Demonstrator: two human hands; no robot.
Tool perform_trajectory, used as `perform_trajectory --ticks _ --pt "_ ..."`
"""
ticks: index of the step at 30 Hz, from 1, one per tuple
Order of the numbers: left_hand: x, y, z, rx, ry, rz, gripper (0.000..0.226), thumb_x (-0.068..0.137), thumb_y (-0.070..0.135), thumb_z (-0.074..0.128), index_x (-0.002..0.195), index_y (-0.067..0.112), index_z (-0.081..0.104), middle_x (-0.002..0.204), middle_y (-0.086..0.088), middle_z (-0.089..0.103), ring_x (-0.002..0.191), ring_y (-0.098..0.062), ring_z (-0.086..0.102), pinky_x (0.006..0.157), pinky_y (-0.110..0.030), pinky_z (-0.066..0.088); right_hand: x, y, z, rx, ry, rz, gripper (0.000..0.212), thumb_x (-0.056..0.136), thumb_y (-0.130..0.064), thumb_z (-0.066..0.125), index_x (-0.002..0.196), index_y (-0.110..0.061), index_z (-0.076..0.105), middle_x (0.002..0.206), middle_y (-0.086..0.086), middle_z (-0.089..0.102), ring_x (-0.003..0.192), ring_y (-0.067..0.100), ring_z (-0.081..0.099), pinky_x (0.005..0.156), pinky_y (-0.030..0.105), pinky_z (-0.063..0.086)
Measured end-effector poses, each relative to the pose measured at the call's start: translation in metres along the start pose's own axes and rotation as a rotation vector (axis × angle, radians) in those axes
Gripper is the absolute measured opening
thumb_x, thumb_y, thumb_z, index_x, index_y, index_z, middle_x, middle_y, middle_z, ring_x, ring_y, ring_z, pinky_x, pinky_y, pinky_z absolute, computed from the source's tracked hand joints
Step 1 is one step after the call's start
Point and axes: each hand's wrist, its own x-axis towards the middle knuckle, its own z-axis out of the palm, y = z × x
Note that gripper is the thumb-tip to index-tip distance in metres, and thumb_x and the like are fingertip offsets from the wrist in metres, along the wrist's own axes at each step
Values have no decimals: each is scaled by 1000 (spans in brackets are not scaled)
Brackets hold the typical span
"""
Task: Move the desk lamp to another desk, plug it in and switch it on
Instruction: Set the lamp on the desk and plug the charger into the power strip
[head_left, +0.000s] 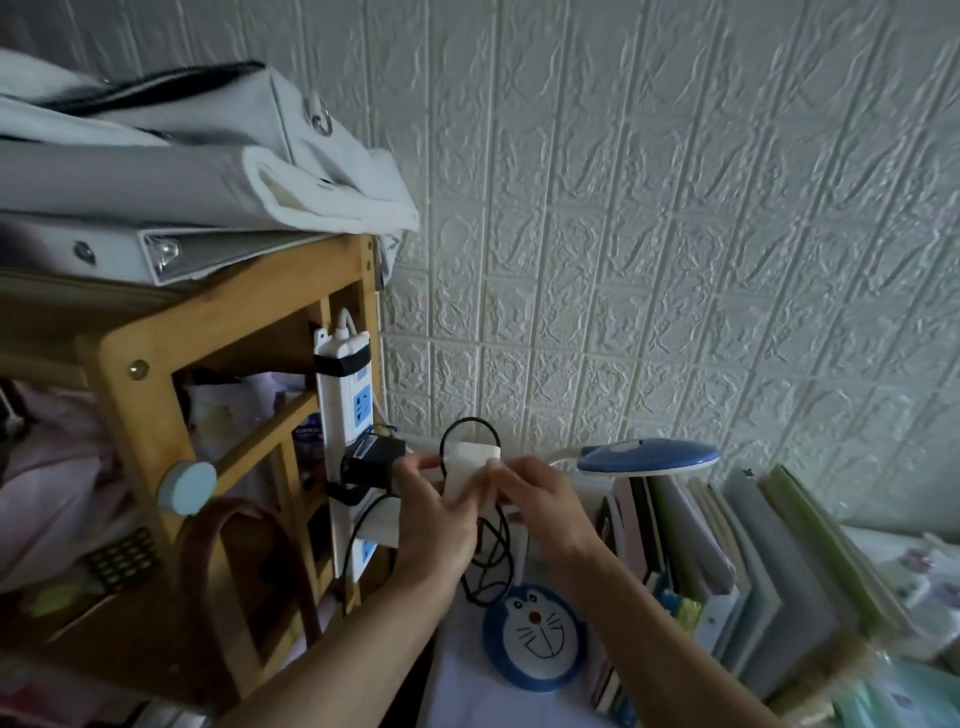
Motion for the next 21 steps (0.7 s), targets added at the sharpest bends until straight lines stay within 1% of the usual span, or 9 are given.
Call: perform_trajectory --ticks 2,4,6,9,11,13,16,18,21 --pt "3 3 -1 -19 4 -17 34 83 26 67 102 20 40 80 7 55 66 -3 54 42 -5 41 -1 -6 1 -45 -49 -15 26 85 -31 63 61 -23 68 61 -5 65 56 1 57 52 10 44" --pt "5 4 -3 -41 1 -49 28 85 28 64 103 20 44 88 1 59 70 -9 56 52 -16 45 0 -10 0 -125 -67 -13 14 84 -33 64 73 -23 68 65 -12 64 60 -3 57 53 8 44" --pt "5 6 -5 -62 -9 -77 27 86 30 62 106 18 49 97 -4 61 78 -15 59 62 -26 44 2 -13 -2 -230 -44 -42 18 86 -29 60 82 -14 70 62 -11 60 57 2 53 55 15 41" --pt "3 10 -7 -80 -48 -93 33 84 29 65 112 16 54 93 -1 64 77 -12 62 60 -25 44 2 -15 0 -299 -5 -73 20 87 -25 56 86 -10 68 59 -8 55 51 5 47 54 24 38" --pt "2 13 -7 -91 -47 -112 35 80 29 70 109 19 52 89 2 64 77 -13 62 59 -25 45 0 -15 1 -280 30 -72 13 87 -25 57 99 -21 58 71 -14 60 63 1 55 57 19 42" --pt "0 15 -7 -100 -32 -128 37 77 28 73 104 19 50 86 1 63 76 -15 63 60 -28 48 -1 -14 1 -232 50 -67 23 87 -25 59 109 -27 52 84 -15 63 82 3 61 66 16 45" --pt "-2 20 -8 -119 -38 -130 29 78 25 72 97 16 54 86 -5 65 77 -22 63 66 -34 49 -4 -19 4 -219 35 -84 5 87 -23 56 90 -25 59 84 -12 64 84 8 62 71 19 47" --pt "-3 23 -10 -131 -49 -111 14 83 27 66 90 18 57 84 -6 66 75 -20 63 65 -31 49 -6 -23 8 -202 -8 -88 14 89 -23 53 79 -28 61 77 -11 63 75 5 59 66 19 45" --pt "-3 26 -12 -134 -67 -107 17 92 28 53 96 13 61 93 -11 67 83 -22 63 70 -33 48 -8 -27 11 -251 -52 -83 22 89 -35 56 94 -17 66 86 -6 65 80 6 61 68 19 46"
